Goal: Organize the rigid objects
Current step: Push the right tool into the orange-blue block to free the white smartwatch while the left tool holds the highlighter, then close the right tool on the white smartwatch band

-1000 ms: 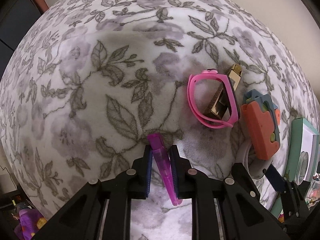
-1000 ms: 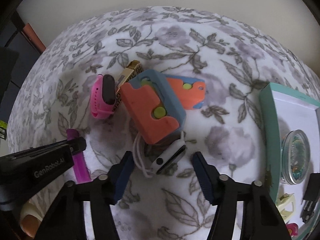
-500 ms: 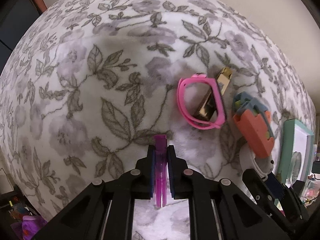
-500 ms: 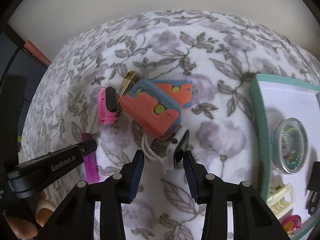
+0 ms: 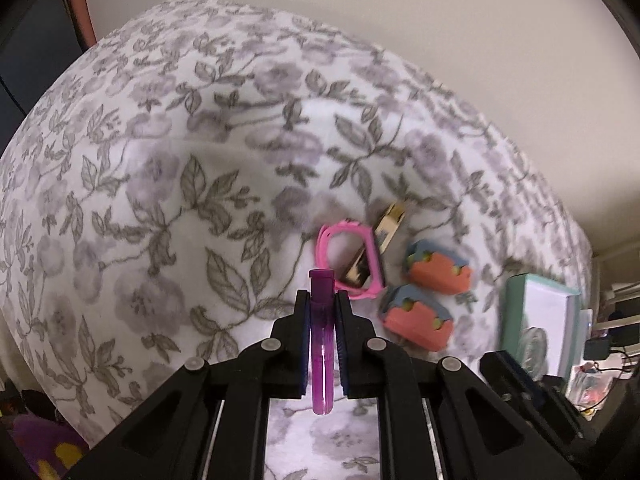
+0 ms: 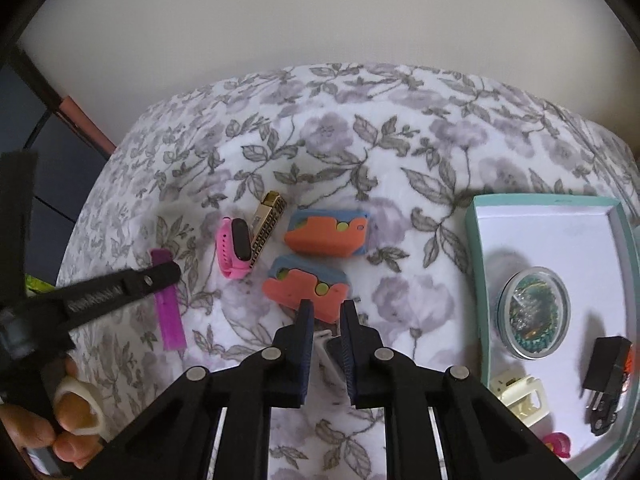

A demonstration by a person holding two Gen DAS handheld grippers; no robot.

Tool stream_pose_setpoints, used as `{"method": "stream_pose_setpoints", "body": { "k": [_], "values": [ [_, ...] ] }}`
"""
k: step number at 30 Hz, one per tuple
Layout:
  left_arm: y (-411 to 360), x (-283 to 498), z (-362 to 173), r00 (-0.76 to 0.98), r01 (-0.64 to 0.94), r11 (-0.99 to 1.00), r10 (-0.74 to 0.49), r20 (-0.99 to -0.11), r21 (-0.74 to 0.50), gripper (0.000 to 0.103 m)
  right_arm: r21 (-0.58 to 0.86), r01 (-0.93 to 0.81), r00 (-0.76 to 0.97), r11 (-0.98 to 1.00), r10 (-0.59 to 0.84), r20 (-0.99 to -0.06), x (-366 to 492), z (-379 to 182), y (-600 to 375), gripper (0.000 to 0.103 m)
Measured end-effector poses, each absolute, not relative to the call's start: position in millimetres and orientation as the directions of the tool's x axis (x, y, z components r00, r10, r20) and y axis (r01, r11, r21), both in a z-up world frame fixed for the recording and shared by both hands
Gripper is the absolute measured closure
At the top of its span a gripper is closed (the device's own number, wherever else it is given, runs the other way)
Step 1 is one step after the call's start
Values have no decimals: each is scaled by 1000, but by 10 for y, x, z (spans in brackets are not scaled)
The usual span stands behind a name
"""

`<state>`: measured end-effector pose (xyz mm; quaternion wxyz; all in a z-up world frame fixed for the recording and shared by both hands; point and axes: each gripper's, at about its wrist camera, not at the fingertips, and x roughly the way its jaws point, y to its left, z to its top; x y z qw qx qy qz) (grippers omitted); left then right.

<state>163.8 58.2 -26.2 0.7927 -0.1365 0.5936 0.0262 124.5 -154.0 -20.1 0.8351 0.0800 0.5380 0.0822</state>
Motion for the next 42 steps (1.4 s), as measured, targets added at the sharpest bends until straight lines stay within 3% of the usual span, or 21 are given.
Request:
{"method": "stream_pose_setpoints", "body": {
  "k": [15, 25, 42],
  "values": [
    [541, 1644, -441, 233, -210, 963, -120, -965, -171, 91, 144, -78, 276, 987, 160, -948, 1255, -552, -1535, 87],
    [532, 1653, -630, 173, -216, 959, -146, -974, -183, 91, 142, -112, 282, 983, 169, -945, 1219, -470, -1516, 86],
    [476, 1661, -793, 123, -209, 965, -138, -983, -161, 91, 79, -129, 218, 988, 106, -970, 1232, -833, -1403, 80]
  ]
}}
